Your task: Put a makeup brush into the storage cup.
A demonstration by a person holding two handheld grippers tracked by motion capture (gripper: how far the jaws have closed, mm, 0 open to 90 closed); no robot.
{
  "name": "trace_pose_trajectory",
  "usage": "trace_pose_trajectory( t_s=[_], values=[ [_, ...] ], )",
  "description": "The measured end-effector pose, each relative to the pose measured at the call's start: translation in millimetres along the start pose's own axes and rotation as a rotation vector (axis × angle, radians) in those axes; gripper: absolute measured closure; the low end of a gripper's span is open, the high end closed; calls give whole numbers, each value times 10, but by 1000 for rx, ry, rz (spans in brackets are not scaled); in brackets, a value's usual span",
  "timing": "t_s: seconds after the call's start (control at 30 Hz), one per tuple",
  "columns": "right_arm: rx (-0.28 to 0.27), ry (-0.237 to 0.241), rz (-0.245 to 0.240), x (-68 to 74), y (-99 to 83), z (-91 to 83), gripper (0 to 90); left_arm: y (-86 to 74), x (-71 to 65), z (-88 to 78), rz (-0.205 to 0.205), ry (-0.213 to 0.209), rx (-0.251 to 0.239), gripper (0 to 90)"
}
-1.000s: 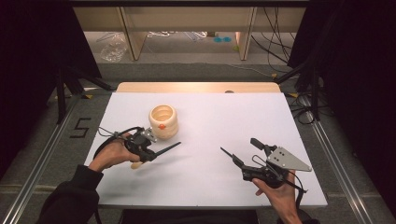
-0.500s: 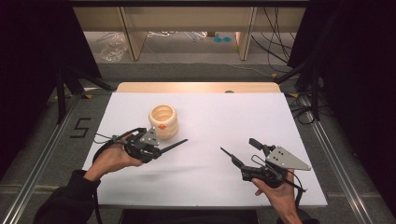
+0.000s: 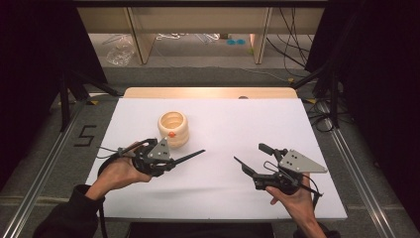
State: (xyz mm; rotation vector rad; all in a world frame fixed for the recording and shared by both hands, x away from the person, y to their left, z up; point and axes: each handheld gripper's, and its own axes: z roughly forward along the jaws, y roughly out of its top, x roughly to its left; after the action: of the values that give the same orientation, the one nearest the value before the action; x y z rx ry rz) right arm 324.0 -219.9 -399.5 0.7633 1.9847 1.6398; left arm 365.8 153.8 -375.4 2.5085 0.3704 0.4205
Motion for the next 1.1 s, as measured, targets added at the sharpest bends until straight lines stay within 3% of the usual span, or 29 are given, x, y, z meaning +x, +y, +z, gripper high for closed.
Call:
trace_pose_trajectory(
  t_s=[0.2, 0.43, 0.5, 0.6, 0.8, 0.9, 1.1],
  values=[
    [-4, 40, -10, 31, 67, 77, 182, 30, -19, -61, 5, 13, -33, 784],
    [10, 104, -26, 70, 196, 183, 182, 70, -45, -179, -10, 37, -111, 784],
    [-10, 112, -55, 66, 242, 225, 182, 82, -71, -210, -24, 43, -139, 784],
    [-10, 144, -56, 76, 312, 275, 182, 106, -101, -245, -17, 45, -160, 784],
    [13, 228, -75, 101, 482, 388, 184, 155, -157, -288, 17, 60, -171, 784],
    [48, 251, -103, 114, 570, 434, 193, 177, -190, -298, 36, 62, -171, 784],
    [115, 285, -106, 141, 640, 508, 217, 188, -203, -309, 57, 76, -159, 783]
  ],
)
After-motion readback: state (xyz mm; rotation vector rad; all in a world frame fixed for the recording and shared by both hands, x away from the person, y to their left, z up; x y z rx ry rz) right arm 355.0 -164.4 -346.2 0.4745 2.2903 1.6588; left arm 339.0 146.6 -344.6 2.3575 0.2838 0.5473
